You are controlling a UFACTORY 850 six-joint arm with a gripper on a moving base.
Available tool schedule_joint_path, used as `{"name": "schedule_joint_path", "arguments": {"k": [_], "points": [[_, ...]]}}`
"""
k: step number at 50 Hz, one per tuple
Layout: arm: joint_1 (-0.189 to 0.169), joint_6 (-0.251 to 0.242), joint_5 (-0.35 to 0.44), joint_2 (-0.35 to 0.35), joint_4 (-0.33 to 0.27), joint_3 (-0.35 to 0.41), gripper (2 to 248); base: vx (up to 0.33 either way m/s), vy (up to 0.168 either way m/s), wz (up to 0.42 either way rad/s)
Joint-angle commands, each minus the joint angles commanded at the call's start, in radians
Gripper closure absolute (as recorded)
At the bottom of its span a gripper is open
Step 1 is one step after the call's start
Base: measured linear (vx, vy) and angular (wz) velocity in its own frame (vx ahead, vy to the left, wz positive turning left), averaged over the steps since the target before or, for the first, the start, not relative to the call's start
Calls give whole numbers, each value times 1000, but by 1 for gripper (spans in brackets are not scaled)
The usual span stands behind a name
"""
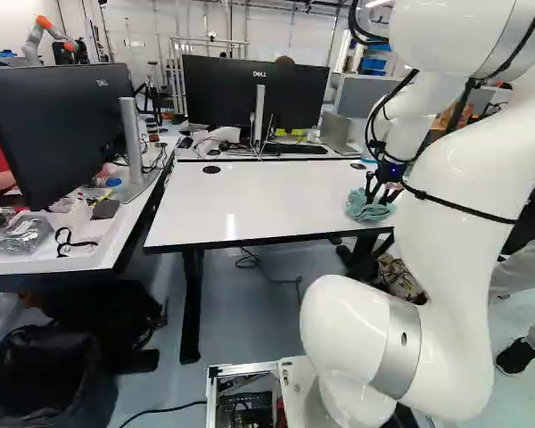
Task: Clean the table with the green towel
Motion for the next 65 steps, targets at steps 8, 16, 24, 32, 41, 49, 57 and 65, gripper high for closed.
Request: {"name": "schedule_joint_path", "arguments": {"k": [8,16,24,32,41,49,57,65], "points": [[-20,0,0,-26,0,-33,199,0,0,0],[-26,0,0,-57,0,-72,199,0,0,0],[-13,0,0,-83,0,-105,199,0,0,0],[8,0,0,-103,0,-131,199,0,0,0],[38,0,0,-106,0,-136,199,0,0,0],[63,0,0,-98,0,-125,199,0,0,0],[87,0,0,-82,0,-104,199,0,0,0],[111,0,0,-67,0,-84,199,0,0,0]]}}
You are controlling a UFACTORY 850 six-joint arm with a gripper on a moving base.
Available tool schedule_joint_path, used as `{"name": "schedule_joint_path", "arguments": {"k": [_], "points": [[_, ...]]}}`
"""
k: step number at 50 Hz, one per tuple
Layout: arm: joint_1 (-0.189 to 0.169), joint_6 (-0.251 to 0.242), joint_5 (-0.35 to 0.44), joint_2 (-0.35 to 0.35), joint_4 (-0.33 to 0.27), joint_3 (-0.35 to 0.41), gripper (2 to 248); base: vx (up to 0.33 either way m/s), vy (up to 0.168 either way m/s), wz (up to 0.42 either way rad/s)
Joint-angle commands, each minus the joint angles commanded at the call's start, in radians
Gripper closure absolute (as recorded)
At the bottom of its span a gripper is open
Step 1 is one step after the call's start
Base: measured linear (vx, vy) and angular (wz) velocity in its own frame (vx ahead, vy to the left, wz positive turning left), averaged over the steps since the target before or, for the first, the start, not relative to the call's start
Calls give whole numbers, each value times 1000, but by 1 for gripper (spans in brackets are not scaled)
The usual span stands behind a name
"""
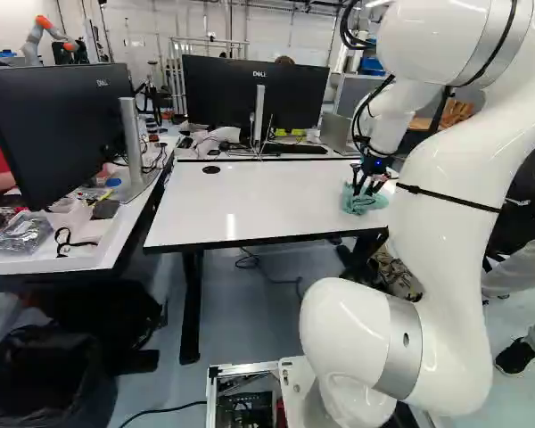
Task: Clean the table with the green towel
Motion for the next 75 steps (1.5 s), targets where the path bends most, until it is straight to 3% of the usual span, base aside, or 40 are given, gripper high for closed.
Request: {"name": "schedule_joint_path", "arguments": {"k": [27,38,58,75], "points": [[83,0,0,57,0,72,199,0,0,0],[99,0,0,97,0,121,199,0,0,0],[67,0,0,169,0,207,199,0,0,0],[16,0,0,140,0,173,199,0,0,0]]}}
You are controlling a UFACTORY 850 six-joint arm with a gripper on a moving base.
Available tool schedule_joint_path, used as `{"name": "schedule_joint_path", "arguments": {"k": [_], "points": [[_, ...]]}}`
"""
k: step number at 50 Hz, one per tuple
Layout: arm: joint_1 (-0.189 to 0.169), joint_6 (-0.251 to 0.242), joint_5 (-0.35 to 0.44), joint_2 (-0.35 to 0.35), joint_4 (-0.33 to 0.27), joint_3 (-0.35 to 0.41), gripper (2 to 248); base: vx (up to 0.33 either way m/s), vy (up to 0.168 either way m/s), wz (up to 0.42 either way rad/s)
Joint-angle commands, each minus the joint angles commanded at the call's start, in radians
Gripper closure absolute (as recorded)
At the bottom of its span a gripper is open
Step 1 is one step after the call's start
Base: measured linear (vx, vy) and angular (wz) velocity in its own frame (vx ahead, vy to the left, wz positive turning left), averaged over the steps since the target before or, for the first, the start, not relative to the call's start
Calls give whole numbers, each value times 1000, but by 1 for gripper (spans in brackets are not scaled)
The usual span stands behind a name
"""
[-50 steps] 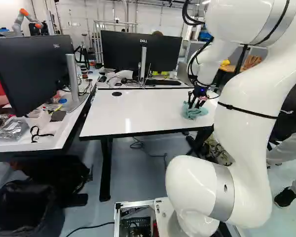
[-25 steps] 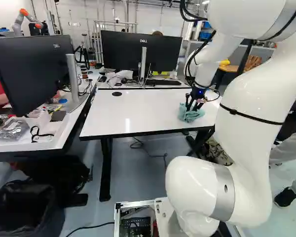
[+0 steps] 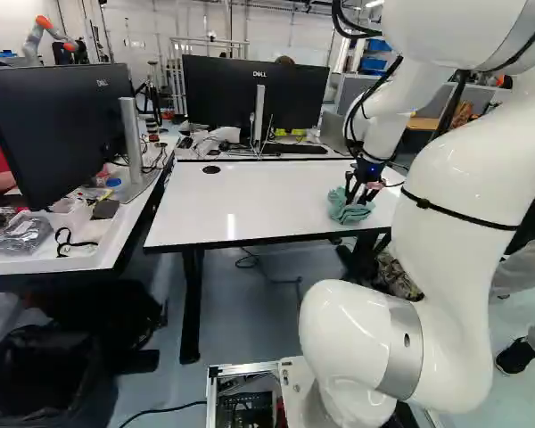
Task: Clean the table with the green towel
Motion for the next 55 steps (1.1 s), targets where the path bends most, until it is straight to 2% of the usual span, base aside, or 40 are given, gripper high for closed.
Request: {"name": "schedule_joint_path", "arguments": {"k": [39,47,55], "points": [[-97,0,0,-136,0,-168,199,0,0,0],[-100,0,0,-168,0,-209,199,0,0,0],[-87,0,0,-195,0,-245,199,0,0,0]]}}
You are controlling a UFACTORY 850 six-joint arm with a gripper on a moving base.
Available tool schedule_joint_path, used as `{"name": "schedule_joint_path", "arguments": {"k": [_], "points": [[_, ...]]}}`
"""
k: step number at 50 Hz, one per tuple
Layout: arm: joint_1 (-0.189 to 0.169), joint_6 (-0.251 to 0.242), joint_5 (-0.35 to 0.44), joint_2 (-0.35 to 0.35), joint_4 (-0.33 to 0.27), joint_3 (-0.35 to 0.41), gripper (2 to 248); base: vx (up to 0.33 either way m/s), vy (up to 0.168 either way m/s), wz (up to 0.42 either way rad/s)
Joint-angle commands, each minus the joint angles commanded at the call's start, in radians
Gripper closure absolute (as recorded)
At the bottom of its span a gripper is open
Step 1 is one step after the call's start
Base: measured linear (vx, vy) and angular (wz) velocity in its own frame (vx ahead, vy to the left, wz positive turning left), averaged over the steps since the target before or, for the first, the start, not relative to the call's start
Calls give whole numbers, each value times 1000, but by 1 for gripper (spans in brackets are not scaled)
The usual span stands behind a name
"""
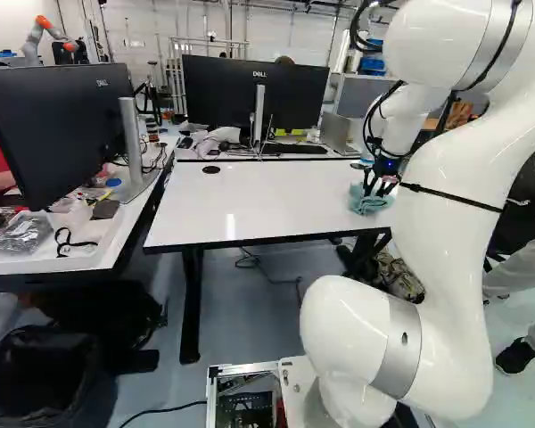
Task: Clean the table with the green towel
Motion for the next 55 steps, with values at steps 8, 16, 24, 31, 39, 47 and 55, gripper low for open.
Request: {"name": "schedule_joint_path", "arguments": {"k": [8,16,24,31,39,47,55], "points": [[20,0,0,-18,0,-24,199,0,0,0],[46,0,0,-22,0,-29,199,0,0,0],[72,0,0,-19,0,-25,199,0,0,0],[97,0,0,-15,0,-20,199,0,0,0],[124,0,0,-11,0,-15,199,0,0,0],[151,0,0,-5,0,-6,199,0,0,0],[176,0,0,7,0,9,199,0,0,0]]}}
